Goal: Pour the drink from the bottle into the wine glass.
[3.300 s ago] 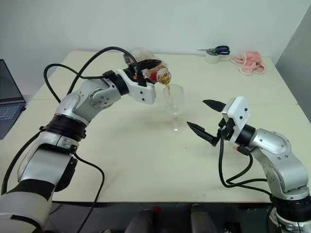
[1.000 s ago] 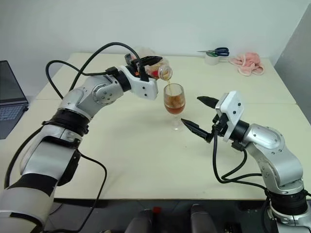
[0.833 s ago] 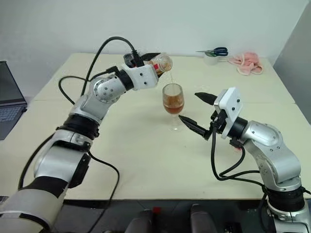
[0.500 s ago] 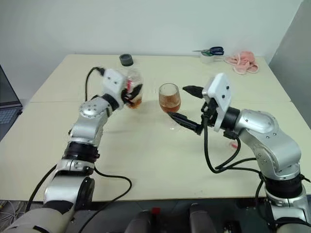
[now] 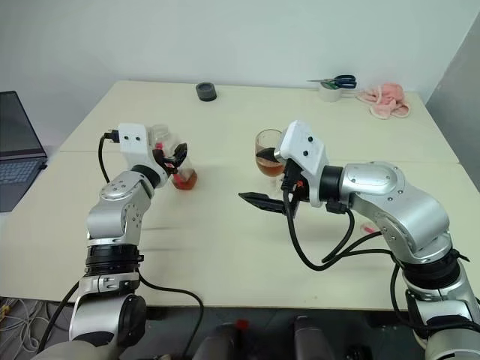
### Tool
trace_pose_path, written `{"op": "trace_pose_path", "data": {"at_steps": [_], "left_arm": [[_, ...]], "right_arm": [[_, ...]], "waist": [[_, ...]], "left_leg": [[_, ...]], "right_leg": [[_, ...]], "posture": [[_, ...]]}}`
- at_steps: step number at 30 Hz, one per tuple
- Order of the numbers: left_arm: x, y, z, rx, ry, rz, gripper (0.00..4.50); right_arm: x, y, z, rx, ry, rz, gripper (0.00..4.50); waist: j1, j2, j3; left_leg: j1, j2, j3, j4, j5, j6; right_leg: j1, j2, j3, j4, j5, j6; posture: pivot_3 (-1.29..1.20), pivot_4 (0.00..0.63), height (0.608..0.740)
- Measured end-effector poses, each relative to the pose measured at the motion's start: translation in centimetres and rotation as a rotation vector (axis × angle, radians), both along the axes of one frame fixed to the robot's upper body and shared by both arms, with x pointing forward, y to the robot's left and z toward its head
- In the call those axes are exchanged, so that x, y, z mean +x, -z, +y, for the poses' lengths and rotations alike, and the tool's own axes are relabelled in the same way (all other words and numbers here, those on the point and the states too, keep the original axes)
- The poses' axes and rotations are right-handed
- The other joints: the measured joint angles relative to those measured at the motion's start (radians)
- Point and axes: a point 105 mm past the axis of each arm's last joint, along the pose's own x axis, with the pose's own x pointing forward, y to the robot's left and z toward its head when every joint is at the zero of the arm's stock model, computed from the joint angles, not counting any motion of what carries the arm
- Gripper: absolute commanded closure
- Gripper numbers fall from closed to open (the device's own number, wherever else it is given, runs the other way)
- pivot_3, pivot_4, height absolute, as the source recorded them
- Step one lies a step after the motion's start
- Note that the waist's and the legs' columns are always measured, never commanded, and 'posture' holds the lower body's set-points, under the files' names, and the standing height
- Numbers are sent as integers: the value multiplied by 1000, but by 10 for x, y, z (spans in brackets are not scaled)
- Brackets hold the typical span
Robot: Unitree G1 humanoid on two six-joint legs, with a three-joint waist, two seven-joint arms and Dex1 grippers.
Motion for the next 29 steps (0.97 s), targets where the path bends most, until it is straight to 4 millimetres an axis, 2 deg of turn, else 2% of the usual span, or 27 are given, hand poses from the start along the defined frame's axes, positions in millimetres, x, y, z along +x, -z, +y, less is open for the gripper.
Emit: {"op": "trace_pose_path", "data": {"at_steps": [5, 8, 13, 17, 19, 21, 24, 29], "left_arm": [[-8, -9, 2, 19, -11, -17, 23], [-20, -22, 2, 51, 16, -33, 23], [-53, -65, -4, 102, 159, -91, 23], [-73, -92, 9, 192, 227, -91, 23], [-83, -108, 4, 180, 332, -115, 23], [-92, -113, -4, 193, 451, -118, 23], [-99, -101, -12, 222, 581, -61, 23], [-102, -87, -20, 192, 716, 1, 23]], "right_arm": [[-1, 0, 2, -3, -23, -4, 0], [0, 0, 2, -6, -27, -3, 0], [1, -2, -1, -18, -38, -7, 0], [5, -4, -12, -35, -33, -10, 0], [8, -9, -25, -40, -22, -13, 0], [13, -13, -42, -34, -3, -25, 0], [26, -10, -79, -23, 60, 5, 0], [34, -13, -114, -24, 95, 13, 0]], "waist": [[-1, 0, 0], [-1, 0, 0], [-2, 0, 0], [-3, 0, 0], [-2, 1, 0], [1, 1, 0], [1, 1, 1], [-1, 2, 1]], "left_leg": [[0, 0, -1, 0, 0, 0], [0, 0, -1, 0, 0, 0], [0, 0, -2, -1, 0, -1], [1, 0, -3, -2, 0, -1], [2, 0, -4, -2, 0, -1], [3, 0, -5, -2, 0, -1], [1, 0, -3, -2, 0, -1], [1, 1, -2, -4, 0, 0]], "right_leg": [[1, 0, -1, 0, 0, 0], [1, 0, -1, -1, 0, 0], [2, 0, -2, -1, 0, 0], [3, 1, -3, -2, -1, -1], [5, 1, -4, -4, -1, -1], [9, 1, -5, -10, -1, -1], [10, 0, -5, -15, -1, -1], [8, 0, -4, -15, -1, -1]], "posture": [[0, 150, 740], [0, 150, 740], [0, 150, 740], [0, 150, 740], [0, 150, 740], [0, 150, 740], [0, 150, 740], [0, 150, 740]]}}
